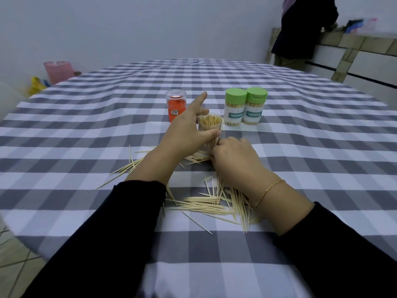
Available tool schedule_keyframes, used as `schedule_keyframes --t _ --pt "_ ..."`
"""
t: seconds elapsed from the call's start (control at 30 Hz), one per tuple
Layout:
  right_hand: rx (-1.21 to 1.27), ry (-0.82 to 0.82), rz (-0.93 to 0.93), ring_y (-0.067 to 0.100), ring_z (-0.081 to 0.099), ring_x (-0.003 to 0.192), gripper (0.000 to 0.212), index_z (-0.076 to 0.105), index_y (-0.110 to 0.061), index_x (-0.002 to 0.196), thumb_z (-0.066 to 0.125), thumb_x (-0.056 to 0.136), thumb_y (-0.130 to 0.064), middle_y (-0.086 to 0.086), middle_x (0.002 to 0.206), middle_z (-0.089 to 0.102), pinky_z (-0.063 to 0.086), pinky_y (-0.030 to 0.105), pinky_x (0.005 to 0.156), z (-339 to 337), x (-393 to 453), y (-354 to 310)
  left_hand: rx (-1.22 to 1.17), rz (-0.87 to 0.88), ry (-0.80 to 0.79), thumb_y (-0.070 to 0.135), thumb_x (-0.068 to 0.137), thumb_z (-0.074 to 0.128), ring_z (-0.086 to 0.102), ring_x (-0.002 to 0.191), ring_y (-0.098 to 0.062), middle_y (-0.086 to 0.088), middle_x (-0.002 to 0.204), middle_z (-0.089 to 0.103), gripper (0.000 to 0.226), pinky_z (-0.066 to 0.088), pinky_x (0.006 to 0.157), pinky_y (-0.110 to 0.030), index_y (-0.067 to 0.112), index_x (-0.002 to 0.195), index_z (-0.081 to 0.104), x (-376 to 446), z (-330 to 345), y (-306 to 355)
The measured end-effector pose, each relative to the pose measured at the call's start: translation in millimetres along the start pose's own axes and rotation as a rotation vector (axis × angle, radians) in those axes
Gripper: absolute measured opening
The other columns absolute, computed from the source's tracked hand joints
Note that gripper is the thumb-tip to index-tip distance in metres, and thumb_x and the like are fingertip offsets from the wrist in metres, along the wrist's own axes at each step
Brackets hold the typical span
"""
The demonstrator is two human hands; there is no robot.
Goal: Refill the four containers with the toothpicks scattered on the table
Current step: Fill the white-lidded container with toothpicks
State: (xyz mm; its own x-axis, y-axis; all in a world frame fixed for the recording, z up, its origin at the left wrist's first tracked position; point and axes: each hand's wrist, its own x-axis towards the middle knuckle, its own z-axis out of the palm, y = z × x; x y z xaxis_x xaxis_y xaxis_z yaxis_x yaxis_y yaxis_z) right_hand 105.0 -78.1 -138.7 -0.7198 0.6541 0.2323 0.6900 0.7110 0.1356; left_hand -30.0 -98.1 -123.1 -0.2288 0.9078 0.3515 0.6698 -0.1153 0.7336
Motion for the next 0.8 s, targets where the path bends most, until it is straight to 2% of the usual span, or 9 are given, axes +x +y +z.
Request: schedule_keyframes --t 0.1,0.2,0.43,0.53,0.6,0.73,0.8 --pt "-0.037 -0.023 -0.023 0.024 0.047 0.113 0.026 0.057 -0.018 0.118 0.046 0.095 -0.02 0.002 0.116 0.055 0.032 0.037 0.09 -3.6 -2.4 9.1 0.003 -0.009 -0.009 0.028 0.079 0.078 0.051 0.116 -0.006 0.003 0.136 0.053 0.094 0.039 0.095 -0.021 0.032 0.153 0.02 0.0 -1.2 -0.2" --pt "-0.029 -0.049 -0.044 0.022 0.045 0.114 0.029 0.054 -0.02 0.12 0.05 0.092 -0.015 0.0 0.116 0.053 0.031 0.037 0.089 -4.9 -3.6 20.3 0.0 -0.021 -0.014 0.028 0.079 0.079 0.051 0.112 -0.005 0.002 0.136 0.053 0.094 0.042 0.095 -0.022 0.033 0.152 0.02 -0.1 -1.5 -0.3" --pt "0.05 -0.082 0.048 0.02 0.046 0.111 0.024 0.056 -0.023 0.113 0.046 0.094 -0.014 -0.004 0.111 0.055 0.029 0.037 0.089 -3.7 -6.1 43.0 -0.017 -0.046 -0.019 0.028 0.079 0.079 0.051 0.122 -0.01 0.003 0.137 0.053 0.094 0.044 0.098 -0.025 0.033 0.152 0.019 -0.7 0.5 -1.3" --pt "0.298 -0.084 0.146 0.018 0.053 0.106 0.025 0.06 -0.023 0.107 0.041 0.096 -0.012 -0.009 0.101 0.063 0.03 0.035 0.093 -7.8 -7.4 55.7 -0.028 -0.054 -0.021 0.028 0.079 0.079 0.052 0.118 -0.008 0.004 0.136 0.053 0.094 0.045 0.095 -0.025 0.035 0.152 0.02 -0.5 1.4 -1.2" --pt "0.521 -0.042 0.205 0.015 0.056 0.1 0.024 0.061 -0.023 0.103 0.041 0.097 -0.012 -0.012 0.093 0.062 0.037 0.031 0.093 -10.7 -10.8 63.5 -0.035 -0.062 -0.024 0.029 0.079 0.079 0.053 0.114 -0.007 0.006 0.135 0.053 0.095 0.044 0.087 -0.02 0.036 0.152 0.019 -1.1 1.8 -0.4" --pt "0.881 0.13 0.221 0.006 0.06 0.085 0.017 0.061 -0.019 0.095 0.046 0.098 -0.013 -0.009 0.087 0.065 0.044 0.019 0.08 -14.9 -12.5 65.3 -0.03 -0.051 -0.041 0.029 0.079 0.079 0.05 0.113 -0.006 0.006 0.137 0.052 0.096 0.037 0.076 -0.007 0.035 0.152 0.017 -4.4 6.2 3.5" --pt "1.015 0.258 0.233 0.011 0.062 0.087 0.021 0.058 -0.024 0.088 0.045 0.098 -0.012 -0.008 0.084 0.066 0.046 0.026 0.083 -12.0 -10.5 62.1 -0.014 -0.041 -0.057 0.029 0.078 0.079 0.051 0.116 -0.008 0.006 0.137 0.052 0.098 0.042 0.082 -0.012 0.034 0.152 0.016 -6.4 10.0 5.9"
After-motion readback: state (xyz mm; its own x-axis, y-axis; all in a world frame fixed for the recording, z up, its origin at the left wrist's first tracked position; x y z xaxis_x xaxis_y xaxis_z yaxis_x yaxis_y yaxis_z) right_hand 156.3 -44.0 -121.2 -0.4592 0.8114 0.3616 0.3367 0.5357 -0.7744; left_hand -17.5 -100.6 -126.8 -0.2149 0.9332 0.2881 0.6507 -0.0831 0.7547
